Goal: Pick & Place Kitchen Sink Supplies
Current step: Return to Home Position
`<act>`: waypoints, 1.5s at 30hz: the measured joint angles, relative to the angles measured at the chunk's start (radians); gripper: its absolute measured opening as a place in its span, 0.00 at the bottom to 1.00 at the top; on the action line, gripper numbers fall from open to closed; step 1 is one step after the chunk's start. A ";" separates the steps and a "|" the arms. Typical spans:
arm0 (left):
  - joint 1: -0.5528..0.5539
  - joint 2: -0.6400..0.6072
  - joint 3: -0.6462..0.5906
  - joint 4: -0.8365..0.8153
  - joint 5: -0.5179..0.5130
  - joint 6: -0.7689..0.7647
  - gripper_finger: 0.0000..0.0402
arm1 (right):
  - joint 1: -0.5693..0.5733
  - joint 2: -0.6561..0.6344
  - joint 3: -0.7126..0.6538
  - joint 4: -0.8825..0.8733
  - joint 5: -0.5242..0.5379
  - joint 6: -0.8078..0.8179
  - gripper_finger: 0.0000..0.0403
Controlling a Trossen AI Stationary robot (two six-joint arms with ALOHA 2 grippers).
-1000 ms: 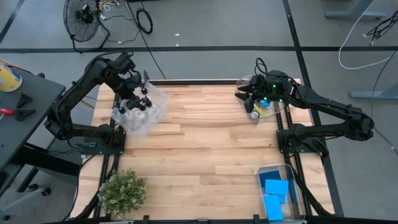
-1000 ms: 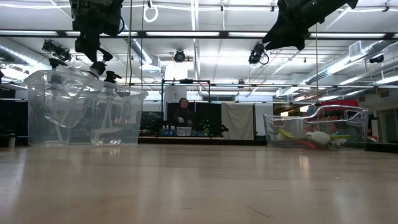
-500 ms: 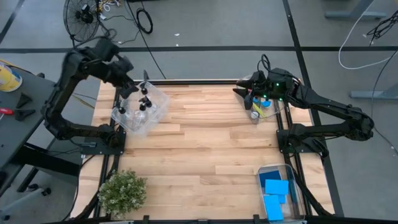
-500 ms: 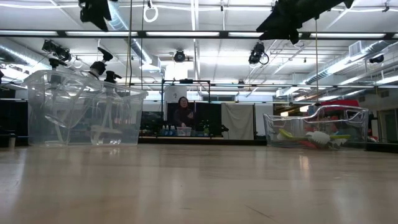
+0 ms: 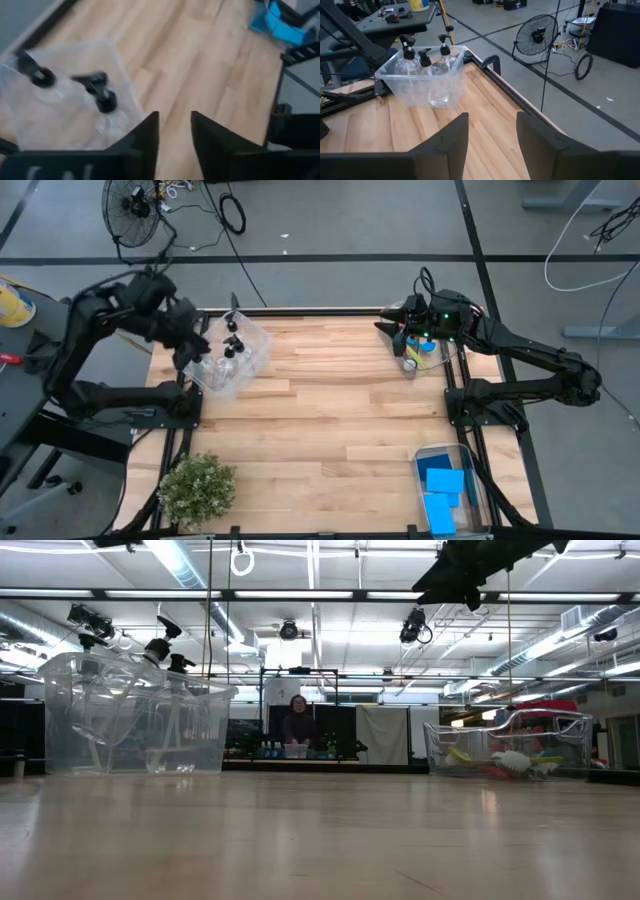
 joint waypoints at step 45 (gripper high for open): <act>-0.526 -0.103 -0.745 0.437 -0.167 -0.406 0.00 | 0.000 0.000 0.000 -0.026 0.082 -0.026 0.41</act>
